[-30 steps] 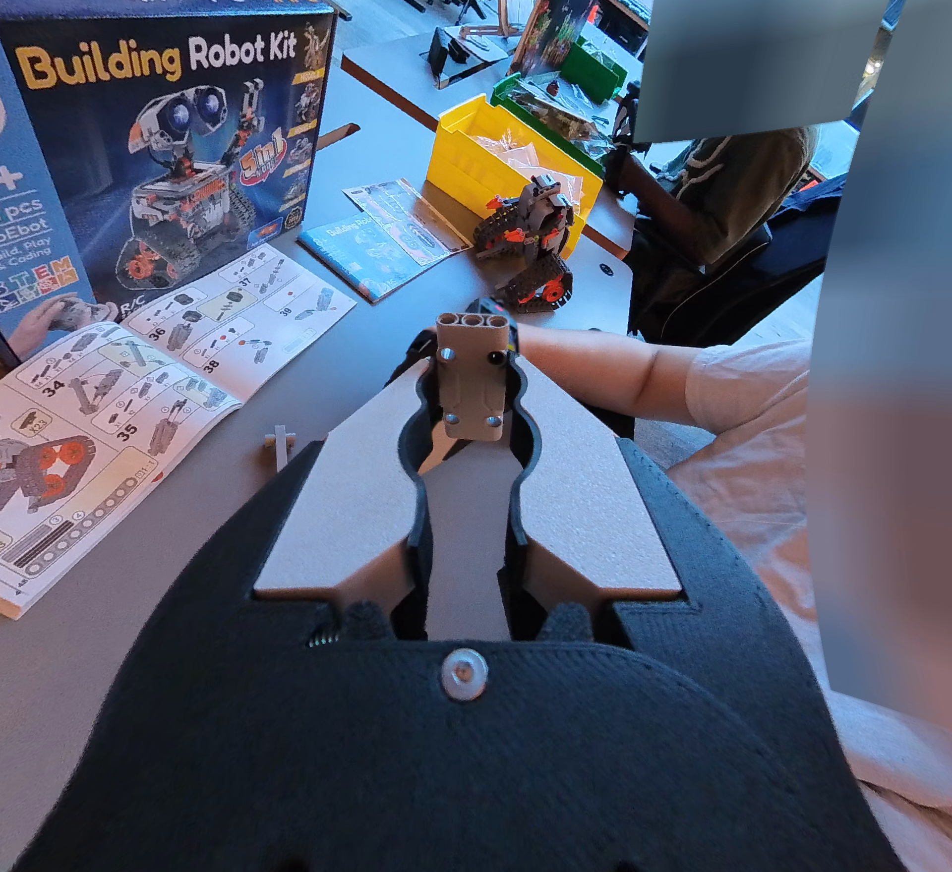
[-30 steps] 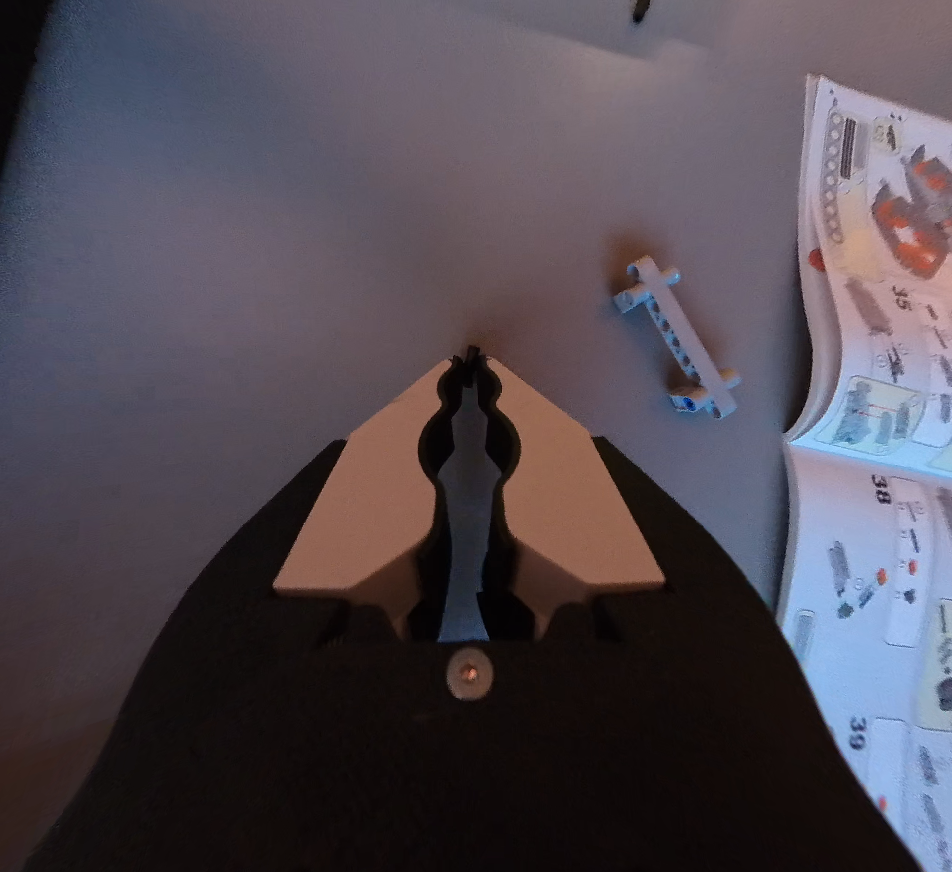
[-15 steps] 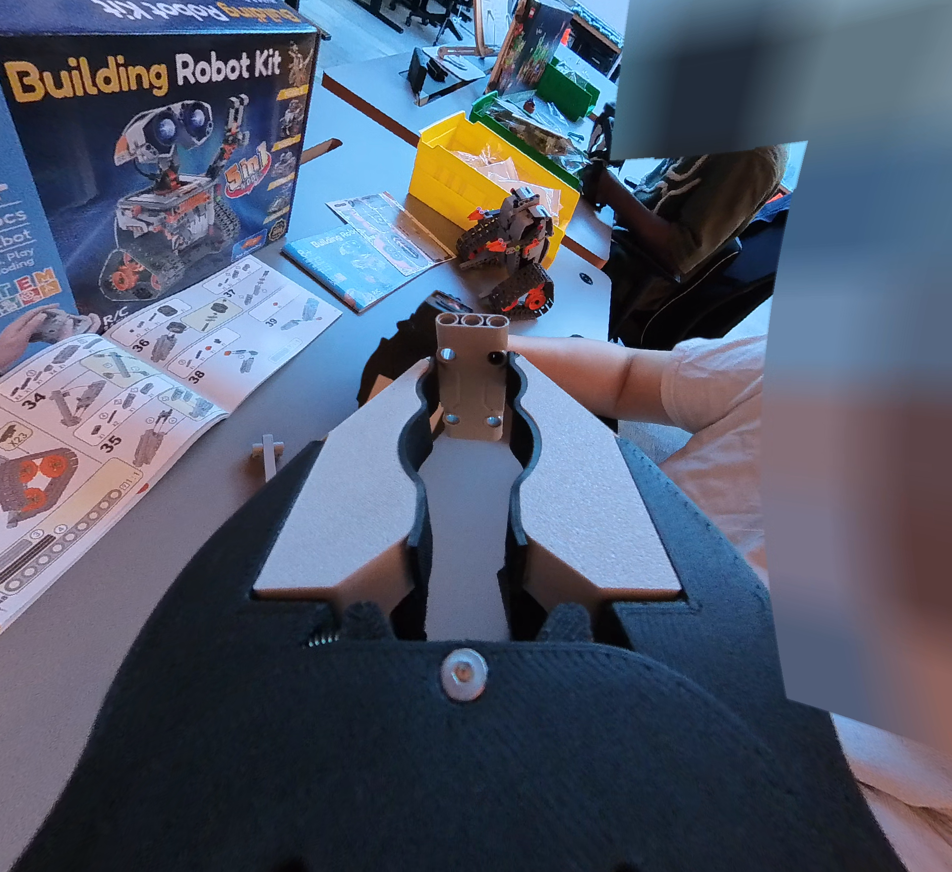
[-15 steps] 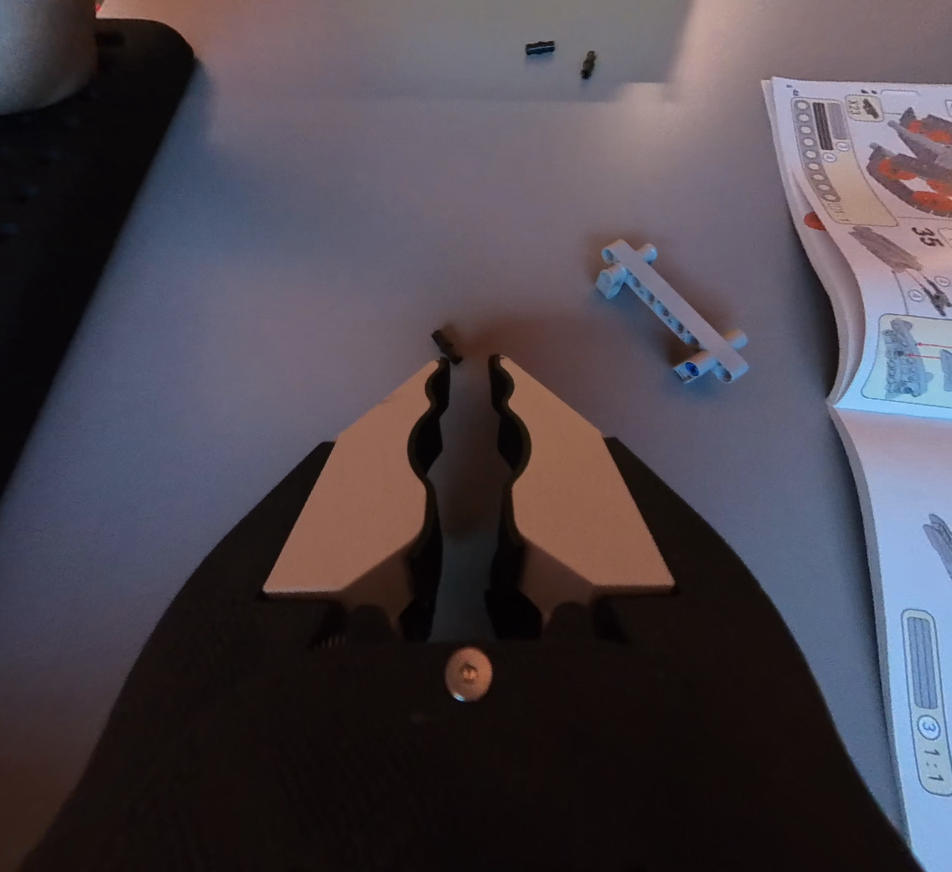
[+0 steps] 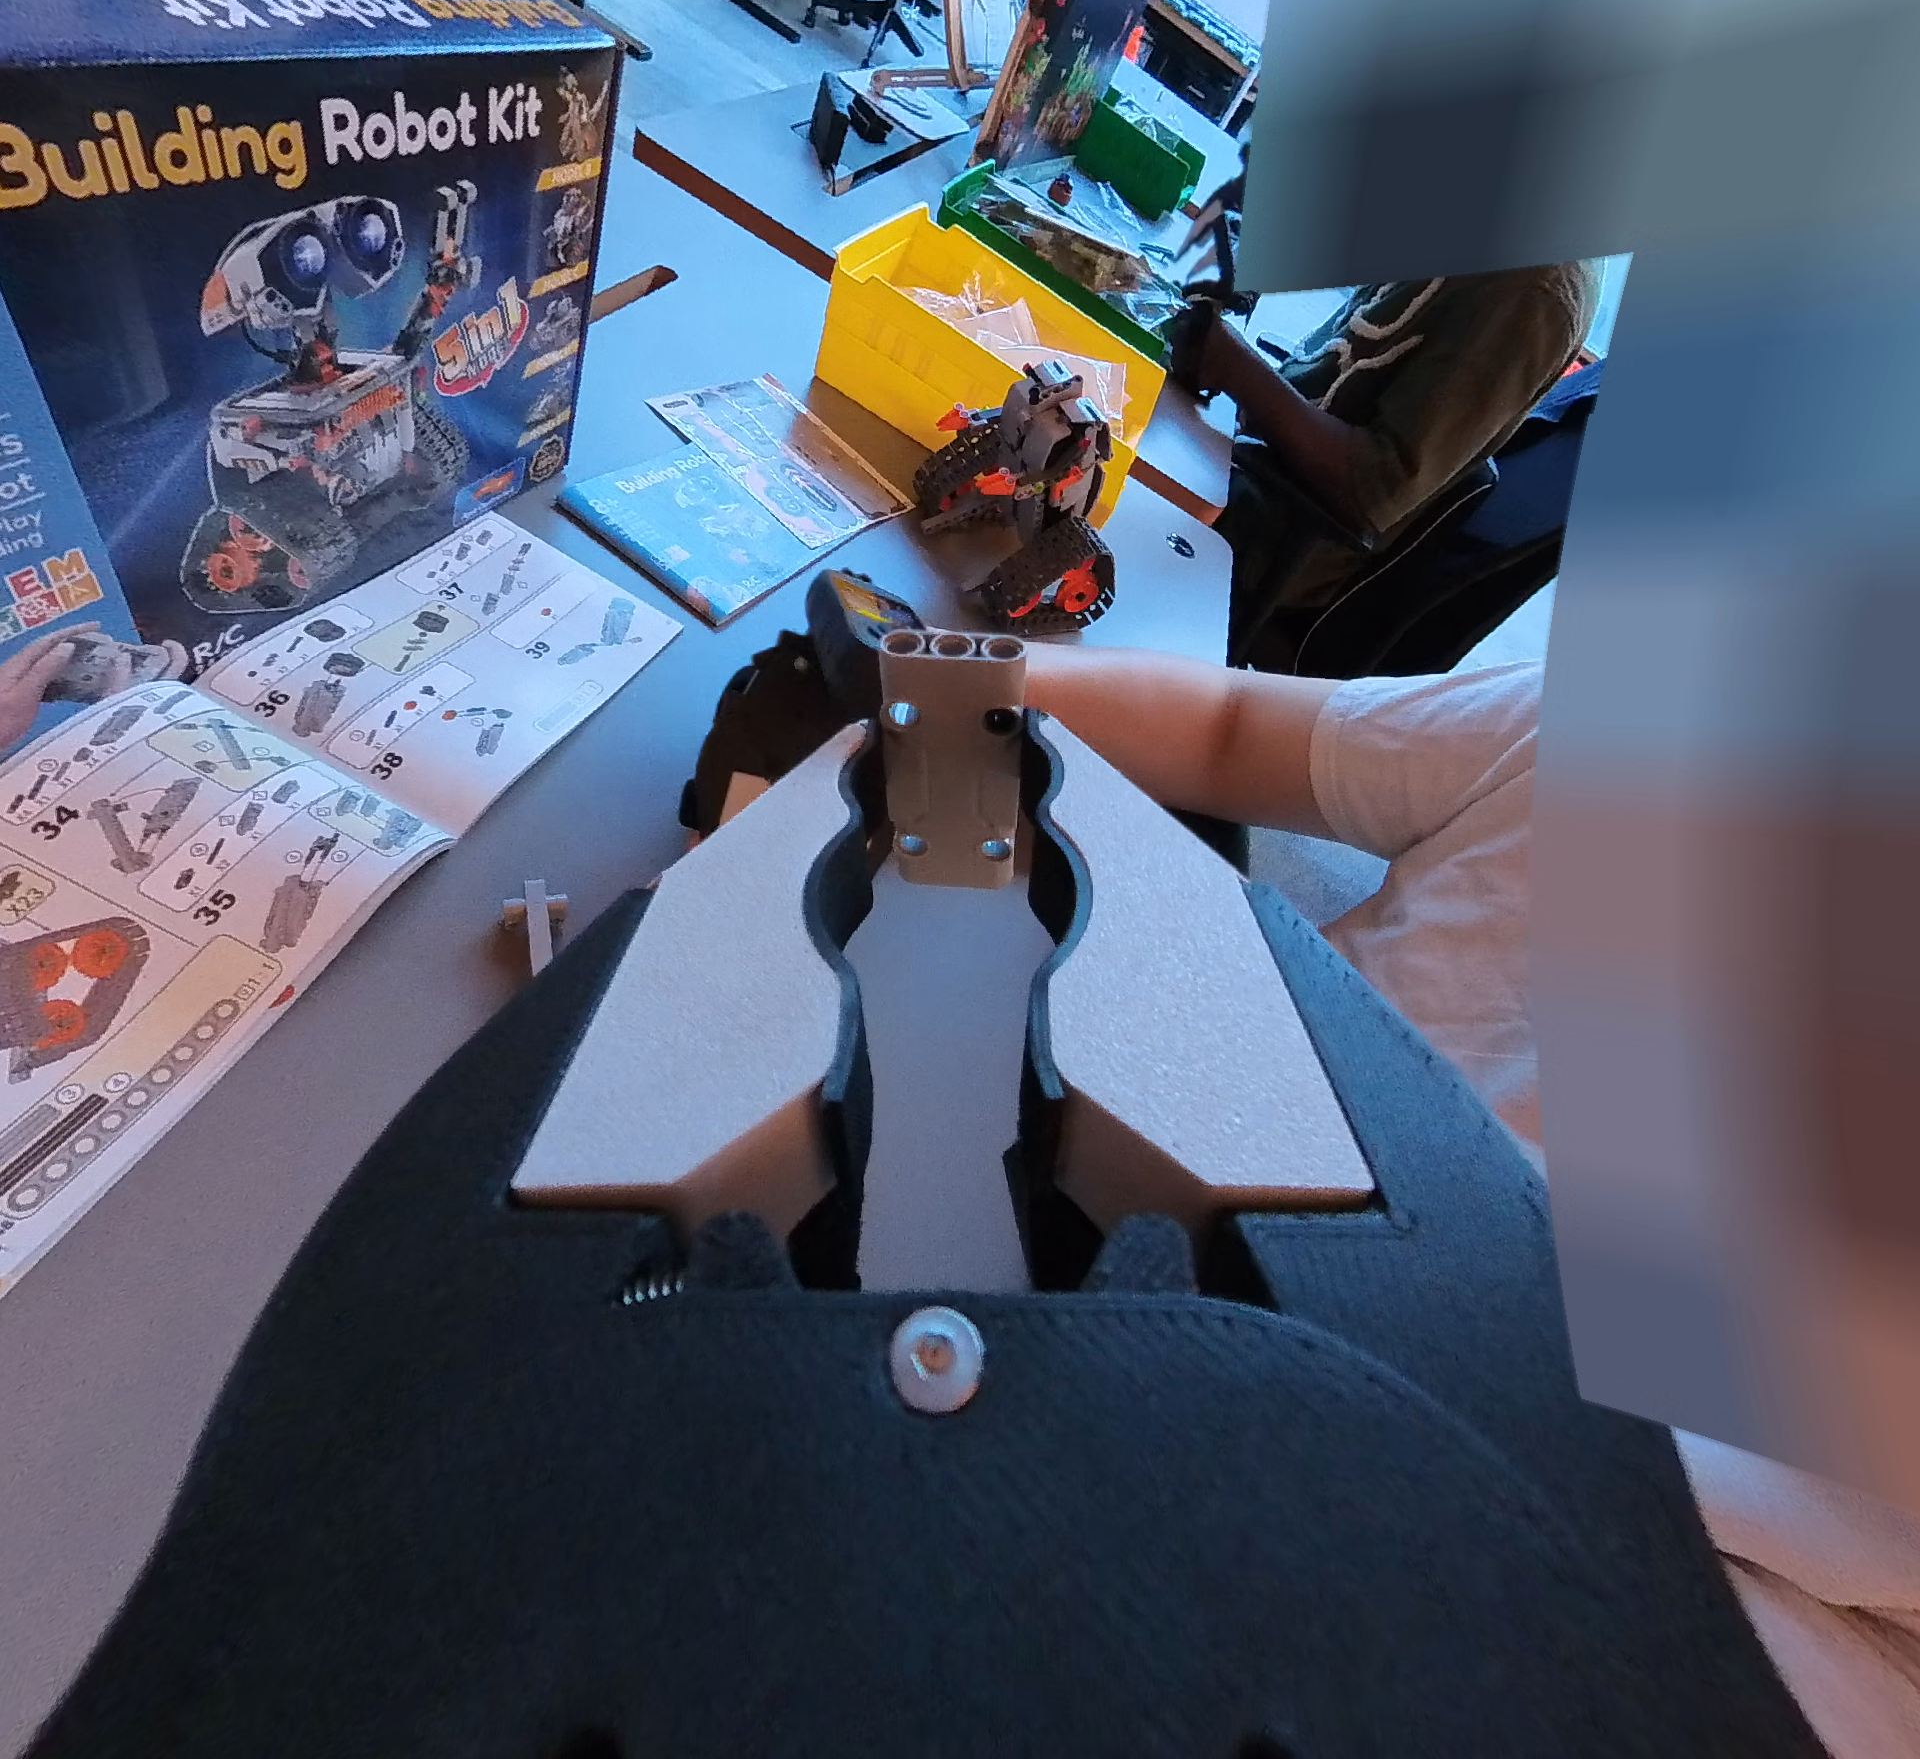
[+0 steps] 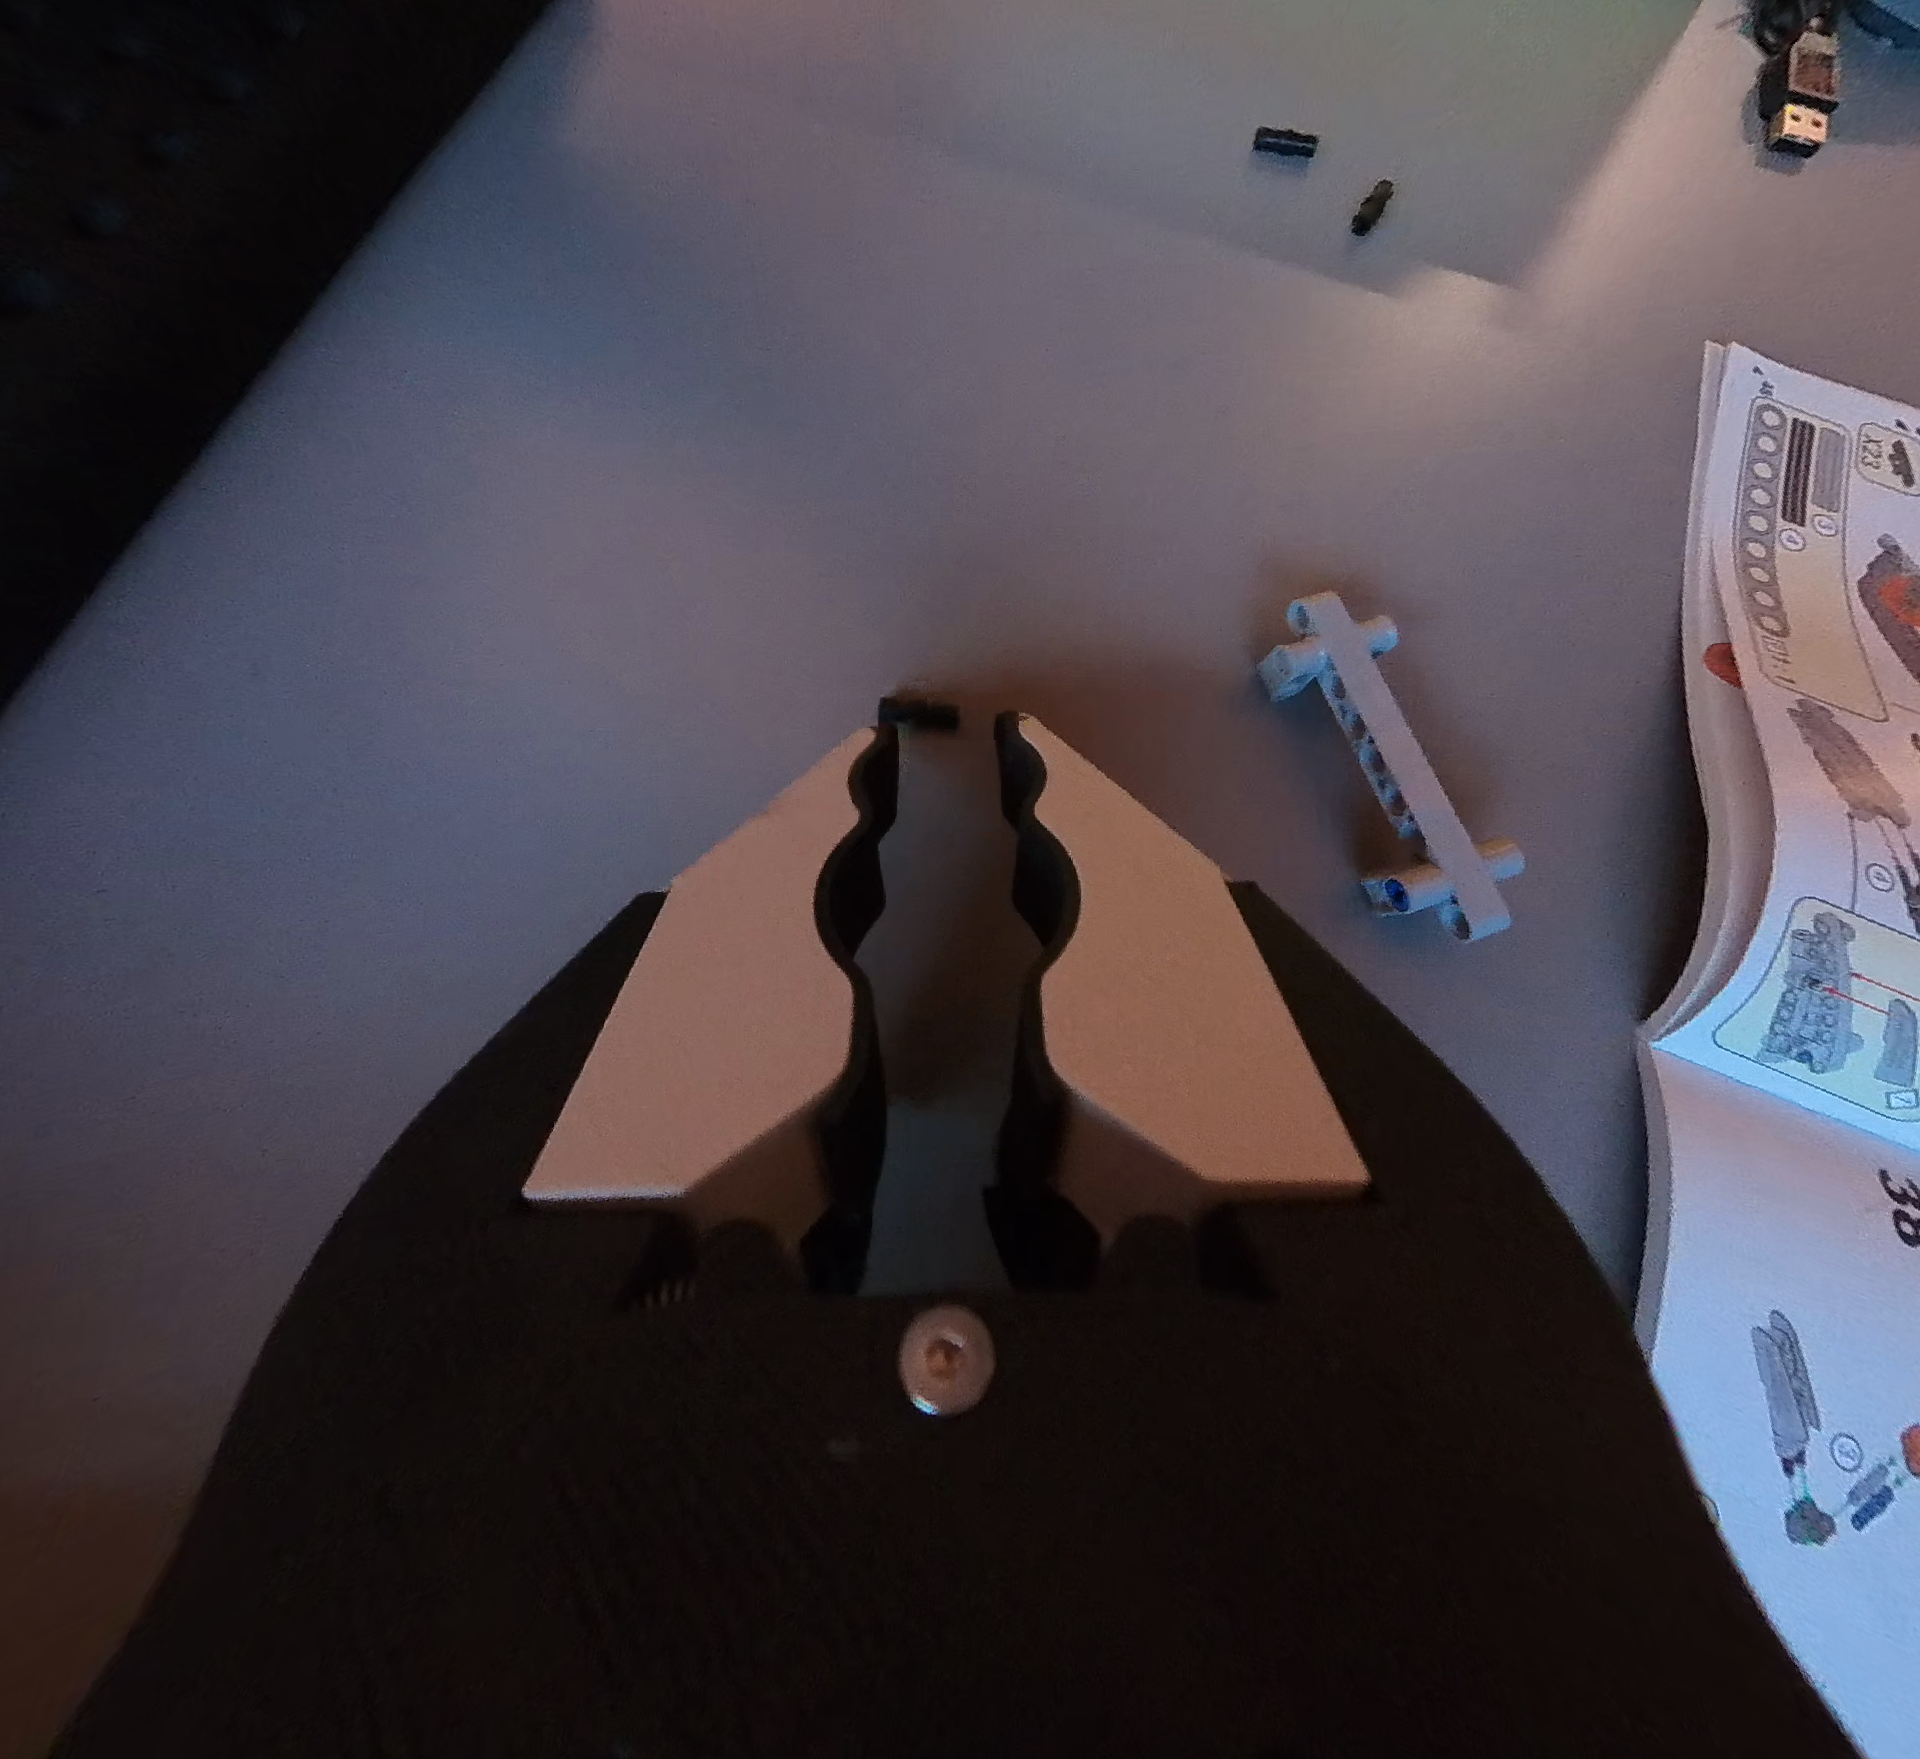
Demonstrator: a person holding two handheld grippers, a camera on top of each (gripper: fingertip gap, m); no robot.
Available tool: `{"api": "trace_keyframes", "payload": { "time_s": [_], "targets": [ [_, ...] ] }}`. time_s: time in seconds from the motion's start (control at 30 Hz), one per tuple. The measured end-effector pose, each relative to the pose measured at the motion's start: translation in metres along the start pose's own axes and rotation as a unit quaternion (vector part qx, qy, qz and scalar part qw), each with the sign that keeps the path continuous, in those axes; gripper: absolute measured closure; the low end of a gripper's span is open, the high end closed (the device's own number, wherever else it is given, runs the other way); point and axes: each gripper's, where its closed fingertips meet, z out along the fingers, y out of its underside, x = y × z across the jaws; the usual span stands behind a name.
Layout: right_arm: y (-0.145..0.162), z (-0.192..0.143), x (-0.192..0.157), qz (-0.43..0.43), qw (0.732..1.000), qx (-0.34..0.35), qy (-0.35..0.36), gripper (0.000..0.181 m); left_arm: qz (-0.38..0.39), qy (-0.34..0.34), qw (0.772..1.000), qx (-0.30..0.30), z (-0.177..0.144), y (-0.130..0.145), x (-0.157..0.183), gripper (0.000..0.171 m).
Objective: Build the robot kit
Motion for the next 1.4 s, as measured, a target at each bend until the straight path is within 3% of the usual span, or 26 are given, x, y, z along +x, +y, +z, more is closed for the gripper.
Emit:
{"api": "trace_keyframes", "payload": {
  "time_s": [0.47, 0.93, 1.23, 1.4],
  "targets": [
    [-0.002, 0.006, -0.005, -0.009, 1.000, -0.021, 0.007, 0.161, -0.001, 0.000, 1.000, -0.011, 0.005, 0.002, -0.001, 0.148],
    [0.009, -0.002, -0.002, 0.073, 0.997, -0.010, 0.035, 0.160, -0.006, 0.002, 1.000, -0.014, 0.006, 0.004, -0.002, 0.148],
    [0.010, -0.003, 0.001, 0.160, 0.977, -0.015, 0.139, 0.150, -0.011, 0.002, 1.000, -0.016, 0.008, 0.004, -0.005, 0.148],
    [0.010, -0.006, -0.003, 0.222, 0.952, -0.008, 0.211, 0.151, -0.011, 0.001, 1.000, -0.024, 0.012, 0.006, -0.006, 0.148]
  ]
}}
